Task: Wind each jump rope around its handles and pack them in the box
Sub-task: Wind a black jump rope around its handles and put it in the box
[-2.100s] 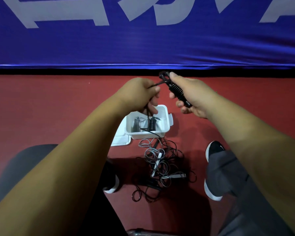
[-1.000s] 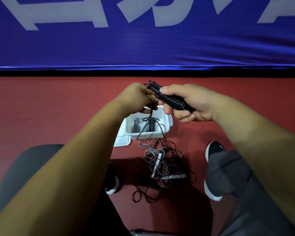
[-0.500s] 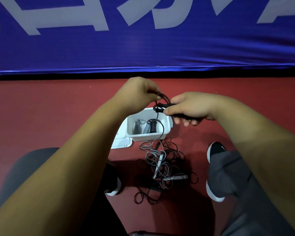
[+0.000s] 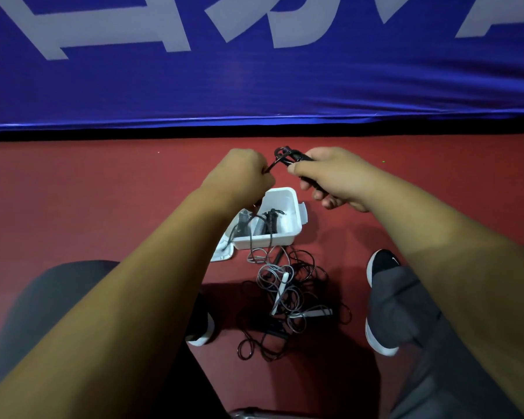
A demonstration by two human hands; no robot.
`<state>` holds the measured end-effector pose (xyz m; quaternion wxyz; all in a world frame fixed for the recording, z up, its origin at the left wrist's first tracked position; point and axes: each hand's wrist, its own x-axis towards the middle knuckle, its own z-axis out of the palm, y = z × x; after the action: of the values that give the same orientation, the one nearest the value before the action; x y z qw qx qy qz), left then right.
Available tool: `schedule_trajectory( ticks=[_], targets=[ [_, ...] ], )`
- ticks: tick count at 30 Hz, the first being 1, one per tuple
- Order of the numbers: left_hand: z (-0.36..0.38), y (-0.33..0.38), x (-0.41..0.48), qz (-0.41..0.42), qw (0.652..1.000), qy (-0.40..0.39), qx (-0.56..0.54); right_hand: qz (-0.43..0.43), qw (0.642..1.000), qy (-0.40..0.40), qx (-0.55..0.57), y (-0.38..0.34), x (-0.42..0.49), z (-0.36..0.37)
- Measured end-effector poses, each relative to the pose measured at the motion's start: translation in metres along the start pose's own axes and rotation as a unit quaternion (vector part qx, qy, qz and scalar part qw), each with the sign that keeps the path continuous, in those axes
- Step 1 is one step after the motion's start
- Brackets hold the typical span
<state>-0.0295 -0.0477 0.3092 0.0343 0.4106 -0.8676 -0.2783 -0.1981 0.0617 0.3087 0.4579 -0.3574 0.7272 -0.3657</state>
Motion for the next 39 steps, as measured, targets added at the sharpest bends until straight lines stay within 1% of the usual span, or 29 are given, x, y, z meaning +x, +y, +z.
schedule_trajectory(
  ticks=[2, 4, 6, 8, 10, 12, 14, 17, 21, 25, 34, 36, 39],
  targets=[
    [0.001, 0.004, -0.001, -0.029, 0.996, -0.011, -0.088, 0.004, 1.000, 0.005, 0.022, -0.001, -0.001, 0.002],
    [-0.001, 0.009, -0.001, -0.049, 0.984, -0.019, -0.169, 0.010, 0.998, 0.012, 0.055, -0.003, -0.001, 0.001],
    [-0.005, 0.011, -0.002, -0.046, 0.972, -0.025, -0.228, 0.014, 0.996, 0.026, 0.083, -0.005, -0.001, 0.000],
    [-0.010, 0.010, -0.002, -0.026, 0.963, -0.046, -0.263, 0.017, 0.995, 0.034, 0.097, -0.007, -0.002, -0.002],
    [-0.012, 0.006, -0.002, 0.013, 0.972, -0.049, -0.228, 0.019, 0.994, 0.032, 0.107, -0.007, -0.004, -0.003],
    [-0.012, 0.002, 0.000, 0.062, 0.988, -0.033, -0.138, 0.021, 0.993, 0.029, 0.116, -0.007, -0.005, -0.003],
    [-0.011, -0.003, 0.001, 0.081, 0.991, -0.044, -0.101, 0.025, 0.992, 0.028, 0.122, -0.009, -0.005, -0.003],
    [-0.010, -0.010, 0.001, 0.081, 0.991, -0.077, -0.066, 0.028, 0.991, 0.022, 0.126, -0.011, -0.006, -0.004],
    [-0.011, -0.013, 0.004, 0.078, 0.994, -0.070, -0.018, 0.025, 0.994, -0.001, 0.111, -0.011, -0.009, -0.001],
    [-0.008, -0.013, 0.006, 0.067, 0.995, -0.072, -0.010, 0.015, 0.995, -0.020, 0.092, -0.010, -0.012, 0.001],
    [0.002, -0.015, 0.009, 0.049, 0.998, -0.043, -0.010, 0.017, 0.996, -0.022, 0.081, -0.008, -0.013, 0.003],
    [0.002, -0.011, 0.007, 0.050, 0.998, -0.026, 0.014, 0.019, 0.995, -0.043, 0.091, -0.008, -0.013, 0.004],
    [-0.001, -0.007, 0.004, 0.027, 0.999, -0.014, 0.038, 0.018, 0.990, -0.109, 0.083, -0.009, -0.016, 0.003]
  ],
)
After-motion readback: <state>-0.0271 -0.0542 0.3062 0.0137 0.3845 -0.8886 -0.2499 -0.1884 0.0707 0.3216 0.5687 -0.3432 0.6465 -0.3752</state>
